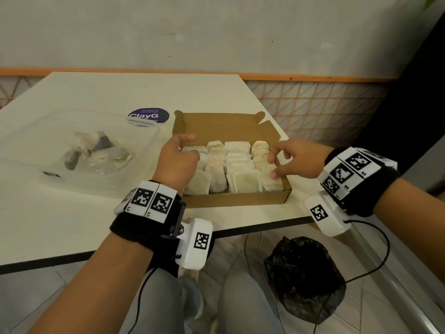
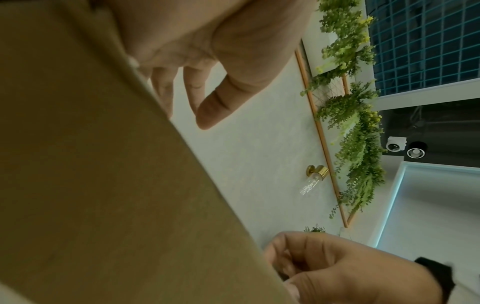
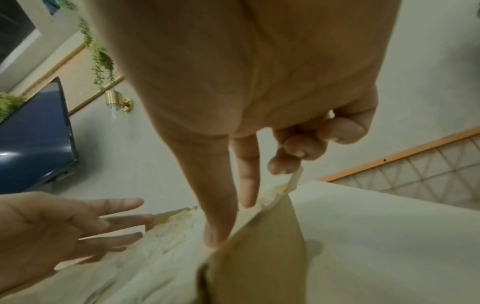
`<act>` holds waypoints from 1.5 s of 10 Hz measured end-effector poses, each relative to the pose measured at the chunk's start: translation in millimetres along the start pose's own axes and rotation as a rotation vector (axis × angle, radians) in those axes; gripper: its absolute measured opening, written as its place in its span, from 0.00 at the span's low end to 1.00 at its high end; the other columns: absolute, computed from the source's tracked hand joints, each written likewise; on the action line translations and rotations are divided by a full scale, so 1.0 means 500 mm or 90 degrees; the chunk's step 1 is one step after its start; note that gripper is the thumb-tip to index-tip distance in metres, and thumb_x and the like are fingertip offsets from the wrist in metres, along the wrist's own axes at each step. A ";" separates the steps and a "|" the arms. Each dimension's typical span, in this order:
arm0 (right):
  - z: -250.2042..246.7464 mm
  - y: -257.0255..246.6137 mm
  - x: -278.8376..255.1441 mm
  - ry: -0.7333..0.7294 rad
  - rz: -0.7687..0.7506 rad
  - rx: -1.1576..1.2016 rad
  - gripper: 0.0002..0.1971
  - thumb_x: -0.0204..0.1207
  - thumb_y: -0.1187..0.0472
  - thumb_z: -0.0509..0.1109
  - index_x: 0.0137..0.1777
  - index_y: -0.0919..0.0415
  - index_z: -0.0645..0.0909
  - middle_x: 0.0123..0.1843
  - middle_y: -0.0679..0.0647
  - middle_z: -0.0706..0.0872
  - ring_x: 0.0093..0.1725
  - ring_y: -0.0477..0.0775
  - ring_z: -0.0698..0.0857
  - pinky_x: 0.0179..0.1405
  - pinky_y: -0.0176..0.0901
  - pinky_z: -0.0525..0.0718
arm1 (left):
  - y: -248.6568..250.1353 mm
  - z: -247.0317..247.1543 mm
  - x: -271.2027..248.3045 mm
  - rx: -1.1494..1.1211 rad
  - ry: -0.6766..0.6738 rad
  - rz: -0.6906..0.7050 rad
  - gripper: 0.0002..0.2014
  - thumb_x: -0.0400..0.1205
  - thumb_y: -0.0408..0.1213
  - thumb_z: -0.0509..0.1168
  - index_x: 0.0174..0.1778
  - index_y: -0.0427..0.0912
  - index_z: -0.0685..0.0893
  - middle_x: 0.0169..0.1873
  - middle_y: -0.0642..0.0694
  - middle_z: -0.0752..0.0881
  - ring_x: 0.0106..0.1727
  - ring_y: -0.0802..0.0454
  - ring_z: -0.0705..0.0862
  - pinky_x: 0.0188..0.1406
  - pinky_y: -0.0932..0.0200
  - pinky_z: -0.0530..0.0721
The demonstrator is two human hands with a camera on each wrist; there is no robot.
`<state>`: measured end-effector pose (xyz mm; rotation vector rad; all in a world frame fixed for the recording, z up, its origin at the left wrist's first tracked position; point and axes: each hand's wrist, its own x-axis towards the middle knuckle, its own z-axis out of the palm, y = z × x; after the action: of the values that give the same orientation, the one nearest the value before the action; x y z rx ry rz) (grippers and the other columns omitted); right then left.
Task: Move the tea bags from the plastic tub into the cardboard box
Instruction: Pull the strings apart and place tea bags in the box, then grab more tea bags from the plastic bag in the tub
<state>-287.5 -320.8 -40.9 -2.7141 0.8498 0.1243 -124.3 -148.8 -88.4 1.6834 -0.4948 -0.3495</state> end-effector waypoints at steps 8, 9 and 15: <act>0.104 -0.428 0.059 0.004 -0.346 0.010 0.22 0.79 0.50 0.65 0.73 0.49 0.72 0.73 0.53 0.73 0.73 0.56 0.68 0.72 0.49 0.67 | 0.068 -0.351 0.109 0.432 0.005 -0.199 0.24 0.81 0.41 0.67 0.70 0.30 0.77 0.70 0.34 0.78 0.68 0.38 0.78 0.61 0.49 0.78; 0.107 -0.429 0.076 0.005 -0.368 0.063 0.13 0.78 0.54 0.68 0.60 0.54 0.85 0.63 0.55 0.84 0.64 0.54 0.78 0.65 0.42 0.72 | 0.062 -0.362 0.100 0.511 -0.023 -0.223 0.20 0.79 0.42 0.69 0.62 0.32 0.82 0.60 0.35 0.84 0.57 0.40 0.83 0.48 0.54 0.81; 0.072 -0.507 0.136 -0.130 -0.355 -0.222 0.28 0.65 0.59 0.74 0.67 0.45 0.76 0.56 0.56 0.77 0.49 0.58 0.82 0.53 0.55 0.84 | 0.064 -0.394 0.114 0.635 -0.190 -0.169 0.15 0.82 0.30 0.62 0.64 0.43 0.81 0.45 0.46 0.84 0.46 0.48 0.82 0.30 0.64 0.77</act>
<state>-86.9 -148.6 -22.7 -3.0715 -0.0057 0.4507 17.8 -13.6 -21.0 2.6987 -0.7342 -0.6122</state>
